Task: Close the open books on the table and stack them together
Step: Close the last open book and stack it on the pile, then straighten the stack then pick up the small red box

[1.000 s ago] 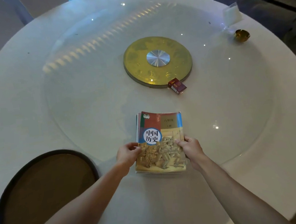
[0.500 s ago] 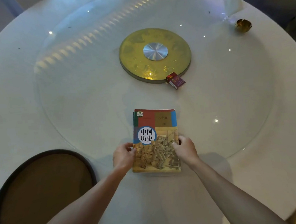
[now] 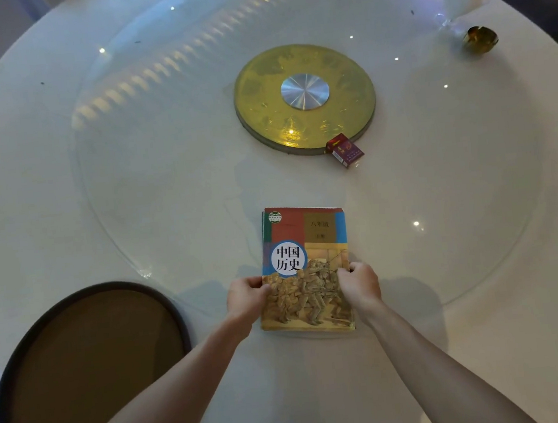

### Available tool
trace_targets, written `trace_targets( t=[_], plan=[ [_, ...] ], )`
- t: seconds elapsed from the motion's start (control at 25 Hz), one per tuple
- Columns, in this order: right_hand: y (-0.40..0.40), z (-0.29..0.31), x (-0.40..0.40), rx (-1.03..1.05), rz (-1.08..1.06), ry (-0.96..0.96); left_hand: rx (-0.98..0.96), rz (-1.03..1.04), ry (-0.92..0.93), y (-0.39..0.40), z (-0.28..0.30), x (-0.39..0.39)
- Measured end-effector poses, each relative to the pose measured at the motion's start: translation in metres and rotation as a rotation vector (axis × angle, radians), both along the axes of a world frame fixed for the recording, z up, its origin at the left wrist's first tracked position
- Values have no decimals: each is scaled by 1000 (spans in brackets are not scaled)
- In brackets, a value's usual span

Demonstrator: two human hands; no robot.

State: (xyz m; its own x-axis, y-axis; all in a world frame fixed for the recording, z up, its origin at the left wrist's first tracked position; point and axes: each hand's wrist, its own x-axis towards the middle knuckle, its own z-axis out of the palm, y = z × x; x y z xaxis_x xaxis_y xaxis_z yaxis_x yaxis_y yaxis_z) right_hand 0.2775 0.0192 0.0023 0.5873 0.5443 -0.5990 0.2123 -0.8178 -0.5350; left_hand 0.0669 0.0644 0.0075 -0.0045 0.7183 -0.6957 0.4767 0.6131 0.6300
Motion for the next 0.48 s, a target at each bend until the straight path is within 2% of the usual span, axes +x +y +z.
trace_targets(
  t=[0.32, 0.48],
  plan=[
    [5, 6, -1, -22, -57, 86, 77, -114, 225, -6, 3, 26],
    [5, 12, 11, -20, -25, 138, 32, -22, 177, -3, 12, 28]
  ],
)
